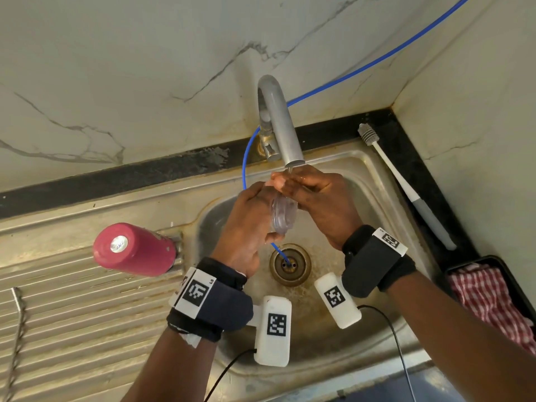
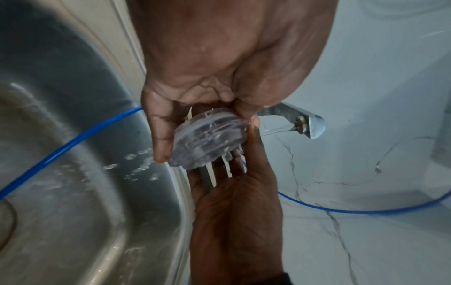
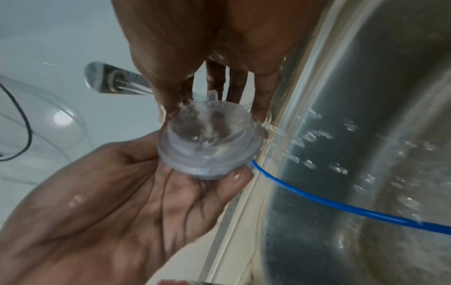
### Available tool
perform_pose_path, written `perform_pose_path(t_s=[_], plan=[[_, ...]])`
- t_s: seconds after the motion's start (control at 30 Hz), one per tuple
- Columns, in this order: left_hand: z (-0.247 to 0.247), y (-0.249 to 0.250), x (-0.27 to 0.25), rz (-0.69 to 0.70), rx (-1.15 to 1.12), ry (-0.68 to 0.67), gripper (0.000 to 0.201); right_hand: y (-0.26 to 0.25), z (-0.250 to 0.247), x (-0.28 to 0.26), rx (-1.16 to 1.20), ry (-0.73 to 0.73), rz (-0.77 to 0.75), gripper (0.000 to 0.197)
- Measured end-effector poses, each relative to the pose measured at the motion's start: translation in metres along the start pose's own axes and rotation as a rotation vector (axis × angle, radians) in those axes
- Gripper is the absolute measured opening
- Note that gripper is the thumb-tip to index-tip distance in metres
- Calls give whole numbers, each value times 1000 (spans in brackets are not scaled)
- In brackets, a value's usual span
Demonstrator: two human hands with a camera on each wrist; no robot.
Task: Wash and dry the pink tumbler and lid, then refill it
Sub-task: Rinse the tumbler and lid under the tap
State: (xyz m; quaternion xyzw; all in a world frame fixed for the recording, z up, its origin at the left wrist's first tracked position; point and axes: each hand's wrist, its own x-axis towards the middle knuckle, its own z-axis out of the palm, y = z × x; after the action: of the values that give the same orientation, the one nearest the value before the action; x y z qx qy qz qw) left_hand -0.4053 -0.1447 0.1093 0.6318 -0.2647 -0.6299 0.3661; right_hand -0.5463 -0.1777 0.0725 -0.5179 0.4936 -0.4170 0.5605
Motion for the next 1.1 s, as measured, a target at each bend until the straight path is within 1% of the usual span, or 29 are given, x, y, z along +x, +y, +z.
perform_pose_path(t_s=[0.1,0.23,0.33,0.4,0.5,0.63,0.7,0.8,0.83,0.9,0.97,1.0,1.07,1.1], plan=[[-7,0,4,-35,-47,22,23,-3,-8,1,46,2,63,19],[-8,1,7,-61,-93,61,27,-7,-14,5,99,-60,167,21],[-7,6,11,-108,-123,51,31,-8,-20,10,148,-110,262,25],[-6,7,13,-133,-152,38,29,-7,-24,10,177,-111,280,26],[-9,2,17,-93,-237,26,31,-3,-25,8,187,-71,231,24],[-13,-7,22,-76,-367,-46,44,2,-22,3,78,12,120,22],[-15,-8,22,-81,-385,-48,42,3,-21,0,-81,-11,62,24],[-21,-8,22,-100,-306,-52,35,4,-26,3,-391,-54,-63,24],[-23,-7,23,-114,-277,-64,36,3,-28,6,-467,-72,-116,24],[-24,-3,25,-141,-220,-74,43,0,-29,12,-573,-124,-186,23],[-21,0,28,-147,-172,-64,55,-6,-25,17,-622,-149,-205,23],[-19,1,28,-133,-151,-58,58,-7,-23,18,-626,-132,-196,21],[-13,1,28,-92,-158,-52,57,-10,-19,16,-545,-47,-133,13],[-10,0,28,-71,-181,-49,54,-10,-18,14,-479,-1,-96,13]])
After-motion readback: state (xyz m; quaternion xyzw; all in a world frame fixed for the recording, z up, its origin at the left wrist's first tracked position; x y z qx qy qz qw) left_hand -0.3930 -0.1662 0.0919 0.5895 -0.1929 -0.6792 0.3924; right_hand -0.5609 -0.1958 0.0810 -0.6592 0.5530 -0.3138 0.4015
